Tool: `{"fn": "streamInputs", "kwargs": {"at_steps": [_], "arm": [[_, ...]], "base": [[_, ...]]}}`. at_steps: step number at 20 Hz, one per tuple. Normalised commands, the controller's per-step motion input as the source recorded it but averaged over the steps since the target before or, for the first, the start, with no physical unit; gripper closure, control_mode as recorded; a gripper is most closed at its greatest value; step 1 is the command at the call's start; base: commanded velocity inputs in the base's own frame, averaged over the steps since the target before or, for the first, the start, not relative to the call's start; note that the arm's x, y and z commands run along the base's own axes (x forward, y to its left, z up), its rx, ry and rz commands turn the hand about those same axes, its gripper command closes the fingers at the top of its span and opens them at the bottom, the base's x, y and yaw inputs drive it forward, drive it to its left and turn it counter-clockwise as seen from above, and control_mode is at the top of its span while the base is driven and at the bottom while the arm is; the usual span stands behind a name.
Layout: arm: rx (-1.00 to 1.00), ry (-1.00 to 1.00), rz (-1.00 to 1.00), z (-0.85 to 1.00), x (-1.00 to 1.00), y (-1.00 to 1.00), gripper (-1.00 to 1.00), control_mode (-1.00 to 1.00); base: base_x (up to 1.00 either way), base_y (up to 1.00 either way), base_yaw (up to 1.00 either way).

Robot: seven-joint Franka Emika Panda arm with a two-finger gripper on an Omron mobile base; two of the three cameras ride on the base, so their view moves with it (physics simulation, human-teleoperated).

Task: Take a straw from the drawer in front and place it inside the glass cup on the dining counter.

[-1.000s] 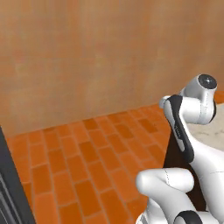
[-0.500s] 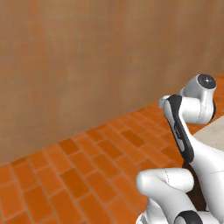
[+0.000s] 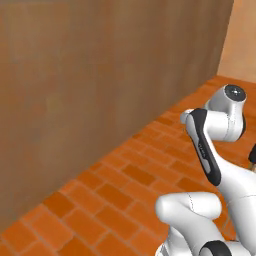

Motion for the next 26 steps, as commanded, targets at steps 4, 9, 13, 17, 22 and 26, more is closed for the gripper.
{"fn": "streamInputs", "kwargs": {"at_steps": [4, 9, 13, 17, 22, 26], "arm": [[0.0, 0.0, 0.0, 0.0, 0.0, 0.0, 1.0, 1.0], [0.0, 0.0, 0.0, 0.0, 0.0, 0.0, 1.0, 1.0], [0.0, 0.0, 0.0, 0.0, 0.0, 0.0, 1.0, 1.0], [0.0, 0.0, 0.0, 0.0, 0.0, 0.0, 1.0, 1.0], [0.0, 0.0, 0.0, 0.0, 0.0, 0.0, 1.0, 1.0], [0.0, 0.0, 0.0, 0.0, 0.0, 0.0, 1.0, 1.0]], "base": [[0.95, 0.33, -0.51], [0.85, 0.3, -0.54], [0.81, 0.31, -0.55], [0.81, 0.31, -0.55], [0.85, 0.3, -0.53], [0.83, 0.3, -0.55]]}}
